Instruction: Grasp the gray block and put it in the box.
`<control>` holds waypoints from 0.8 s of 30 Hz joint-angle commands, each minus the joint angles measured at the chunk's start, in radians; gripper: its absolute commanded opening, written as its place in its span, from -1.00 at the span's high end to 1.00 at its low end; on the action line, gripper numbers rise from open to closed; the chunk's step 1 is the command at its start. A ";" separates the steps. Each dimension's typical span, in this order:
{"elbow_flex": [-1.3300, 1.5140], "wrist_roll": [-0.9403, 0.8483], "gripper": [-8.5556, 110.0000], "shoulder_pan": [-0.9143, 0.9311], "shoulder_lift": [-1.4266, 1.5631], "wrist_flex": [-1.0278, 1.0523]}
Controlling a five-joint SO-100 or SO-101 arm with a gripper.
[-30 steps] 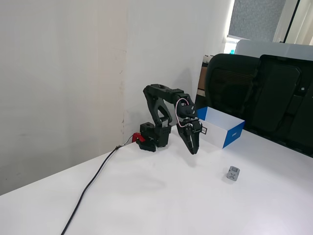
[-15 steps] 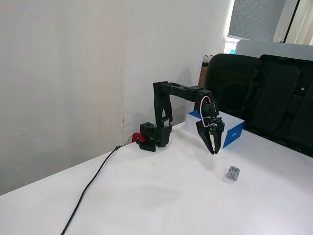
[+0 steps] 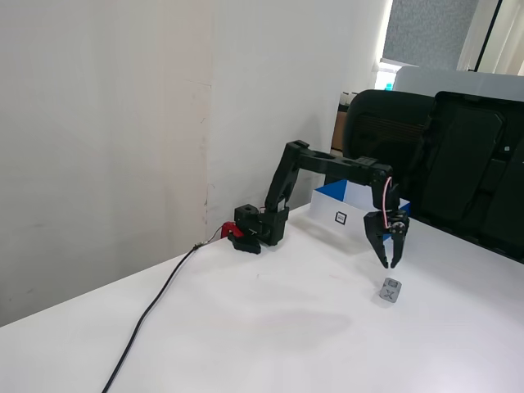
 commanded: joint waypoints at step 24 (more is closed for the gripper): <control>-1.097 0.074 0.85 0.135 -0.528 0.503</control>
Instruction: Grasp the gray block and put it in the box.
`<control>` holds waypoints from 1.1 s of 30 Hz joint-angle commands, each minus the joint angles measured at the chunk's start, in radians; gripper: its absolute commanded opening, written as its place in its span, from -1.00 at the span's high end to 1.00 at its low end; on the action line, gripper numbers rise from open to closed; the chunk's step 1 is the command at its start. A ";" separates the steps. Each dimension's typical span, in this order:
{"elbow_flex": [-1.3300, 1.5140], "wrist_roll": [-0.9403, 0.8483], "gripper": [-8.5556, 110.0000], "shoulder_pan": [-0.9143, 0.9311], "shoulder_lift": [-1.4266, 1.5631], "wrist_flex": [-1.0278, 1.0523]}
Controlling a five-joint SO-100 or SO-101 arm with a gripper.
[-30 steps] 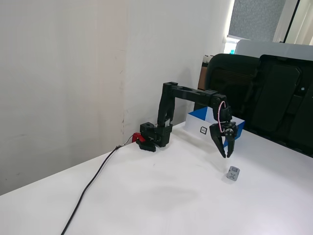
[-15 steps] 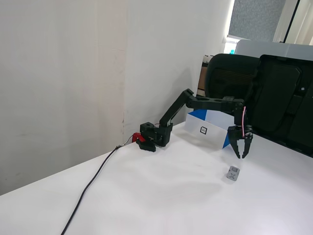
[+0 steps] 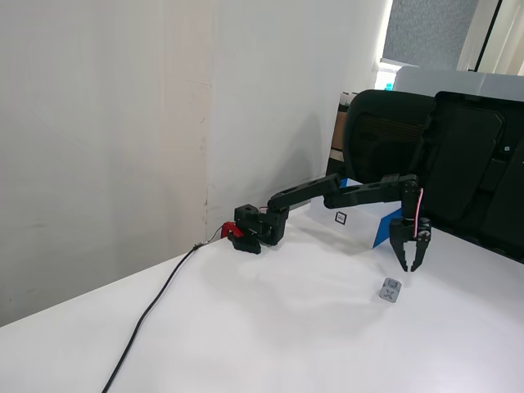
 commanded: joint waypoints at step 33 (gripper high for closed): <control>0.382 0.081 0.85 -0.044 0.318 0.041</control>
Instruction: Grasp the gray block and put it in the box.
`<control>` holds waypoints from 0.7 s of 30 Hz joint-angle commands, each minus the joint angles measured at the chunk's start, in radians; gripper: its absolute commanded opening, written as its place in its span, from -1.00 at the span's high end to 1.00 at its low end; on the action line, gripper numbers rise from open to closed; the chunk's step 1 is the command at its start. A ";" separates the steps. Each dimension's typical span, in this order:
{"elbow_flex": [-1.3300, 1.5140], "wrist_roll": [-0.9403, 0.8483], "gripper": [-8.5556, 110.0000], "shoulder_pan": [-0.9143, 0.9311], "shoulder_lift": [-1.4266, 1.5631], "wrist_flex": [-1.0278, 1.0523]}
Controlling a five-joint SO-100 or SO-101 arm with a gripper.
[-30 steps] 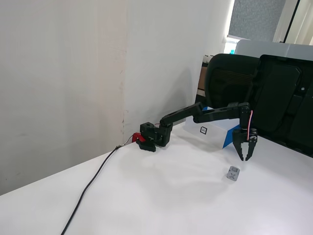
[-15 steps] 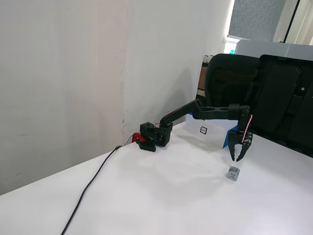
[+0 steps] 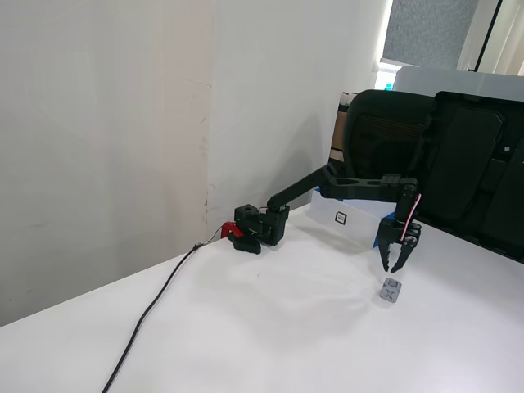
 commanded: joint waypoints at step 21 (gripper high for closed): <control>0.008 -0.011 0.85 -0.055 0.176 0.041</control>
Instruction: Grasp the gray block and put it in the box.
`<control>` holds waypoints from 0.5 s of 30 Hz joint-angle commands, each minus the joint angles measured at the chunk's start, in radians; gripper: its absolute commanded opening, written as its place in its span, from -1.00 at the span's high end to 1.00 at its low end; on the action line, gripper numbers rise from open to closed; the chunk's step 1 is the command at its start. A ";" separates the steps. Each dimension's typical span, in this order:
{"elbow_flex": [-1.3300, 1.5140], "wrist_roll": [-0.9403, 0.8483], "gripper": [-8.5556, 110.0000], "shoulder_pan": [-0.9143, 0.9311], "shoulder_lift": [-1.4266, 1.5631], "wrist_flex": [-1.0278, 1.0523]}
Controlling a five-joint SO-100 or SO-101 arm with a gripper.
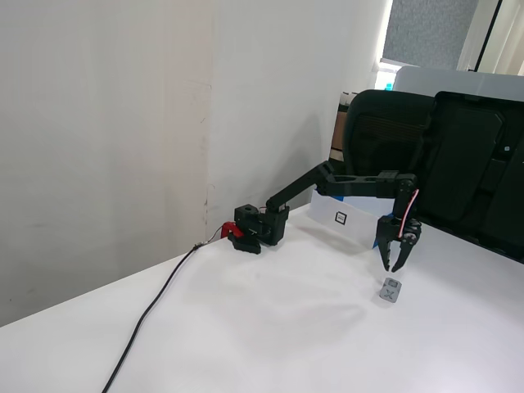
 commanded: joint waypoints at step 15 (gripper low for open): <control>0.137 -0.003 0.85 0.017 0.161 -0.048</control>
